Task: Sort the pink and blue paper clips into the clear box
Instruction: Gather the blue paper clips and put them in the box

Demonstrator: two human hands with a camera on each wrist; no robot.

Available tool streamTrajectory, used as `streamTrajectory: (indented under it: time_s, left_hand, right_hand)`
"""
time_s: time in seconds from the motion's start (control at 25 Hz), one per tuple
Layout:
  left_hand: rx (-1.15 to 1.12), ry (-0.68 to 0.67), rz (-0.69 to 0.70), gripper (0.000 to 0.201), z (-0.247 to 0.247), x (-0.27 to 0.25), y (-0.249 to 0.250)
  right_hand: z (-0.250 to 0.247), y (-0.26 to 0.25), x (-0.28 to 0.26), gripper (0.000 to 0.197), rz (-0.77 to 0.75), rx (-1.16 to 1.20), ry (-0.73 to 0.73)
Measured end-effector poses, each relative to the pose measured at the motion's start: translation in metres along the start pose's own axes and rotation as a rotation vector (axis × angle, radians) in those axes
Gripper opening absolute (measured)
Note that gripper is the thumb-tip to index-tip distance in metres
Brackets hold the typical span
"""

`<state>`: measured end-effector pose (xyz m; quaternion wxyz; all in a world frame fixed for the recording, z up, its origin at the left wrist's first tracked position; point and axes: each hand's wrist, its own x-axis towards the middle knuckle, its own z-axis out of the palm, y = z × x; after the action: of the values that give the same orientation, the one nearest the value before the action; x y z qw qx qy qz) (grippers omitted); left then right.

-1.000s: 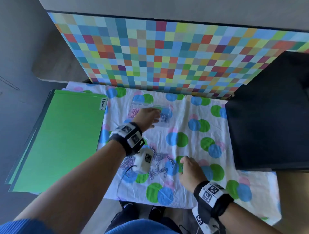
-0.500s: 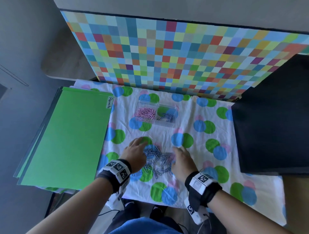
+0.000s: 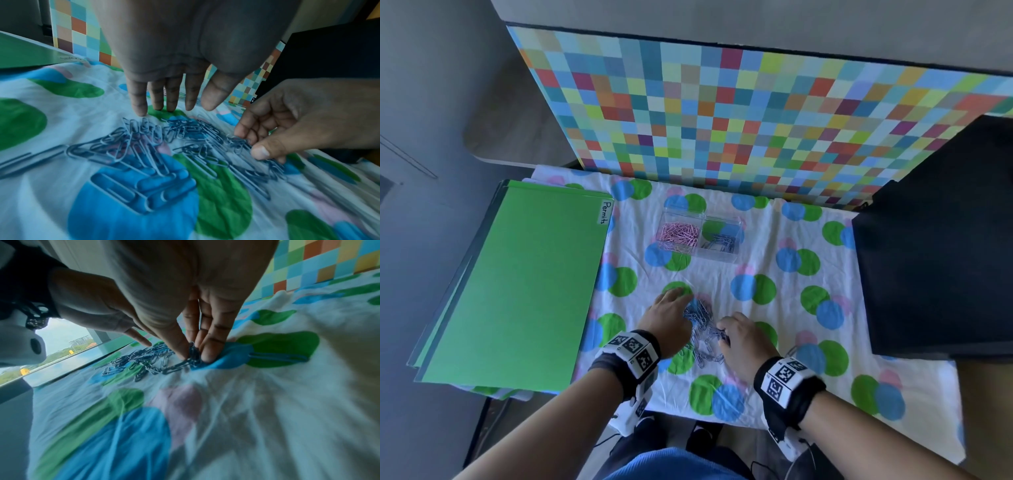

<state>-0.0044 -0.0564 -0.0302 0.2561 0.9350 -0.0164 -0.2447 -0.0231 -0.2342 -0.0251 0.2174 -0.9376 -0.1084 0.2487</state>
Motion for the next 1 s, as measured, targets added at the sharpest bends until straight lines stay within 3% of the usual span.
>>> streamTrajectory:
  time_s: [0.24,0.4,0.52,0.64,0.72,0.88,1.0]
  left_hand:
    - [-0.128,0.079,0.033,0.051,0.002,0.007,0.016]
    - [-0.374,0.176,-0.014,0.036,-0.004,0.01,0.029]
    - [-0.977,0.121,-0.244,0.031,-0.008,0.021,0.038]
    - [-1.549,-0.093,-0.445,0.038,-0.014,0.017,0.052]
    - [-1.7,-0.16,-0.432,0.041,-0.017,0.012,0.058]
    - [-1.776,-0.087,-0.457,0.034,-0.02,0.014,0.059]
    - [-1.776,-0.09,-0.516,0.033,-0.018,0.016,0.045]
  right_hand:
    - [-0.004,-0.003,0.01,0.016,0.179,0.098,0.039]
    - [-0.011,-0.004,0.017,0.007,0.296,0.228,0.069]
    - [-0.026,-0.016,0.023,0.003,0.19,0.392,0.143]
    - [-0.043,-0.036,0.027,0.017,0.024,0.444,0.211]
    - [-0.047,-0.043,0.029,0.028,-0.079,0.377,0.222]
    - [-0.045,-0.025,0.01,0.034,-0.182,0.365,0.337]
    - [-0.04,0.028,-0.019,0.028,0.015,0.322,0.461]
